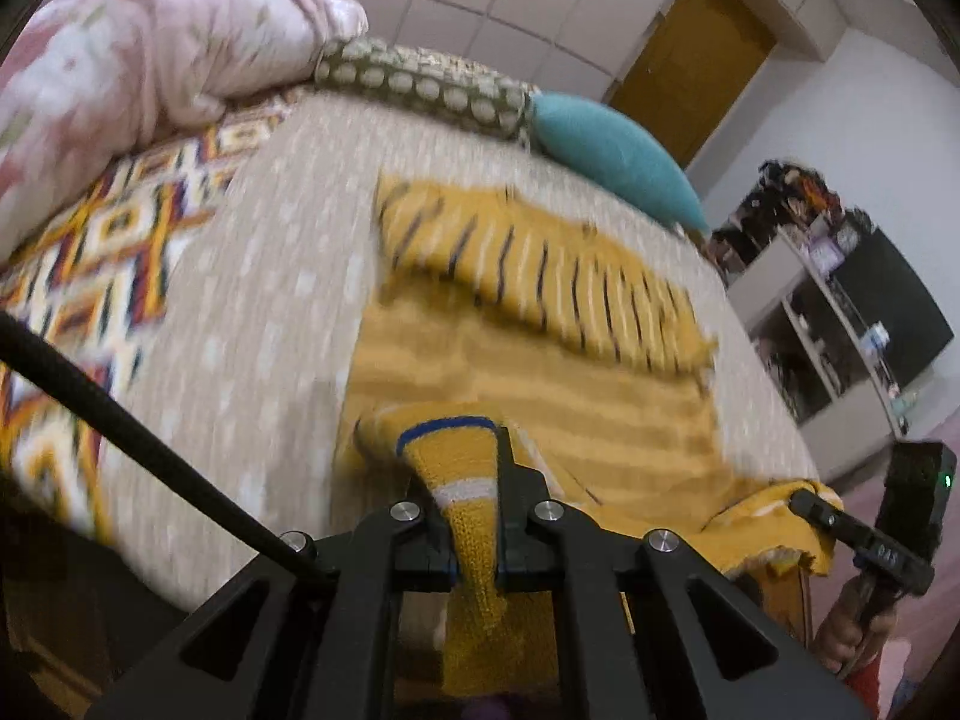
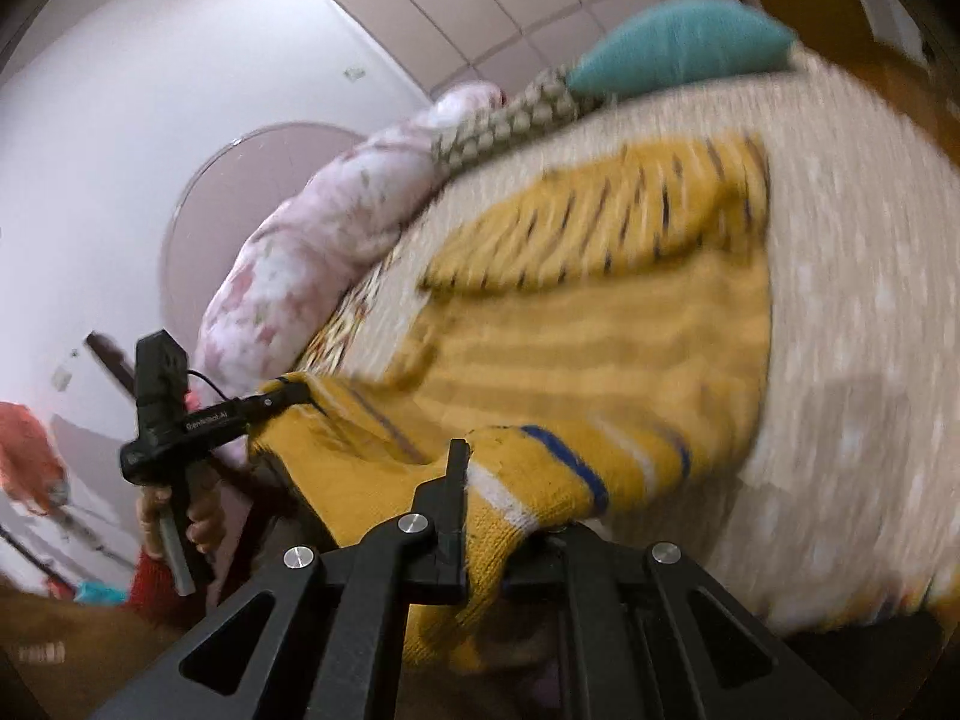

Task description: Fold small clothes

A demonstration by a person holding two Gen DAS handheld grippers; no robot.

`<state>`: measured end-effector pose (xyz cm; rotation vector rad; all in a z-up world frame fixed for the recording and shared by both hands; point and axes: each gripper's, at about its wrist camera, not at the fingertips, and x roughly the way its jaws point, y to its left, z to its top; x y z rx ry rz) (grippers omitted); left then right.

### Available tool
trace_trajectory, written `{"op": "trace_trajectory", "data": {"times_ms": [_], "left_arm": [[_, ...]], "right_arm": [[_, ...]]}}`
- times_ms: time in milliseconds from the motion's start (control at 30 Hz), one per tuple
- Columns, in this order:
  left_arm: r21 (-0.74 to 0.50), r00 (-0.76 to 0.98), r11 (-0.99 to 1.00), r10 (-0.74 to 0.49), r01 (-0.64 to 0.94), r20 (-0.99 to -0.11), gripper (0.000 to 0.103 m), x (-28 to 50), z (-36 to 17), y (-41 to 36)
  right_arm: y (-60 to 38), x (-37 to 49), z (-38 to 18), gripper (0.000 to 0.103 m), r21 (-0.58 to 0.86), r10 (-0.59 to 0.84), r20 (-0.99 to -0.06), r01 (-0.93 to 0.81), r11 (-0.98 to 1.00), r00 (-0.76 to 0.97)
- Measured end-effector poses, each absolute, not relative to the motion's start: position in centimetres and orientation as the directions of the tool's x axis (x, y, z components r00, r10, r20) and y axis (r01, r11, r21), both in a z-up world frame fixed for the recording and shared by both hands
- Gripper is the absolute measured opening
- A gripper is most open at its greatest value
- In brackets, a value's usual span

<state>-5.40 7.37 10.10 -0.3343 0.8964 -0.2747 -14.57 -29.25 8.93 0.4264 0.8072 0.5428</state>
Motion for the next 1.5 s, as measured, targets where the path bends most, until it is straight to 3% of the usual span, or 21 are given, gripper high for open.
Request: {"op": "trace_trajectory", "data": {"times_ms": [267,533,733,800,867,967,1133,1200,1300,1400,1500], "left_arm": [[-0.438,0.556,0.898,-0.349,-0.031,-0.755,0.007,10.8,9.6,5.8],[-0.423,0.504,0.903,-0.332,-0.076,-0.798,0.008,16.0,8.0,4.9],[-0.539,0.472,0.829,-0.42,-0.147,-0.775,0.016,19.4,6.8,5.2],[-0.579,0.475,0.801,-0.454,-0.153,-0.754,0.026,20.1,6.5,5.4],[-0.634,0.476,0.757,-0.504,-0.159,-0.721,0.034,20.6,6.0,6.0],[-0.715,0.48,0.678,-0.576,-0.171,-0.661,0.045,21.1,5.3,7.0],[-0.812,0.497,0.56,-0.663,-0.166,-0.56,0.047,21.6,5.0,8.9],[-0.817,0.523,0.554,-0.654,-0.161,-0.547,0.057,21.6,5.5,9.6],[-0.807,0.567,0.572,-0.62,-0.148,-0.543,0.063,21.2,7.0,10.9],[-0.771,0.58,0.624,-0.585,-0.126,-0.567,0.063,20.2,8.4,12.0],[-0.66,0.567,0.746,-0.508,-0.086,-0.648,0.064,18.4,9.2,11.9]], "right_arm": [[-29.5,-0.9,11.5,0.008,0.487,0.48,-0.569,-0.197,0.851,0.668],[-31.2,7.0,8.4,0.01,0.568,0.496,-0.614,-0.093,0.818,0.614],[-32.2,11.4,6.7,0.012,0.594,0.485,-0.642,-0.014,0.804,0.594],[-32.9,12.8,5.9,0.018,0.629,0.5,-0.635,0.019,0.777,0.59],[-33.7,14.0,5.2,0.04,0.673,0.519,-0.613,0.049,0.738,0.596],[-35.1,15.7,4.0,0.057,0.748,0.553,-0.563,0.094,0.657,0.614],[-36.3,17.8,2.2,0.061,0.775,0.553,-0.556,0.147,0.614,0.621],[-36.9,18.4,1.6,0.062,0.797,0.564,-0.535,0.153,0.585,0.629],[-37.6,18.9,1.8,0.062,0.808,0.564,-0.519,0.153,0.569,0.643],[-38.1,18.6,3.1,0.065,0.779,0.538,-0.534,0.132,0.613,0.652],[-38.0,16.1,5.0,0.068,0.716,0.516,-0.56,0.066,0.695,0.648]]}}
